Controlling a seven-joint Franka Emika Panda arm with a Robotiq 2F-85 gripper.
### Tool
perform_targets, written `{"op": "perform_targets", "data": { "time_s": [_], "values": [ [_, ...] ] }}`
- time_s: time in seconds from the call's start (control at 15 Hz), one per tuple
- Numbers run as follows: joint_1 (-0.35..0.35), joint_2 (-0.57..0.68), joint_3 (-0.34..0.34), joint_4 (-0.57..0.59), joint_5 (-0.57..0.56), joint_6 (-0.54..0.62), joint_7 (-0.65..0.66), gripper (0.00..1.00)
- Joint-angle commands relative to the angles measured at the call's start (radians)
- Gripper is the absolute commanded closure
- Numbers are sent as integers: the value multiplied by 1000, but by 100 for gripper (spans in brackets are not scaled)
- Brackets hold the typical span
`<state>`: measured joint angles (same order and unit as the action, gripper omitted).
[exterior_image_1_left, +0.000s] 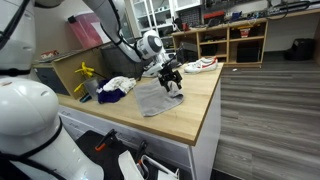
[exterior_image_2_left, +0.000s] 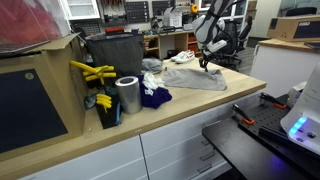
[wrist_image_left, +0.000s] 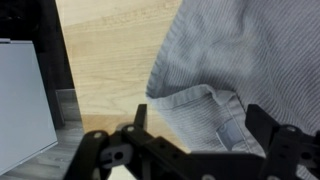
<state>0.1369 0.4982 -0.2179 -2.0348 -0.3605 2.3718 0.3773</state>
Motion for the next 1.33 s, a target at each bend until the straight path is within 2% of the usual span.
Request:
{"op": "perform_targets", "data": {
  "time_s": [0.0,0.33,0.67,0.87,1.0,1.07,1.27],
  "values": [
    [-19,-35,14,-55,-18,19,-18,0],
    [-27,-26,11,-72,-54,47,-56,0],
    [-22,-21,2,-95,-82,132,-28,0],
    [-16,-19,-7,-109,-83,184,-23,5],
    [-12,-17,-14,-117,-84,206,-23,29],
    [-10,-16,-17,-120,-85,215,-22,31],
    [-3,-16,-29,-126,-88,229,-12,56]
  ]
}}
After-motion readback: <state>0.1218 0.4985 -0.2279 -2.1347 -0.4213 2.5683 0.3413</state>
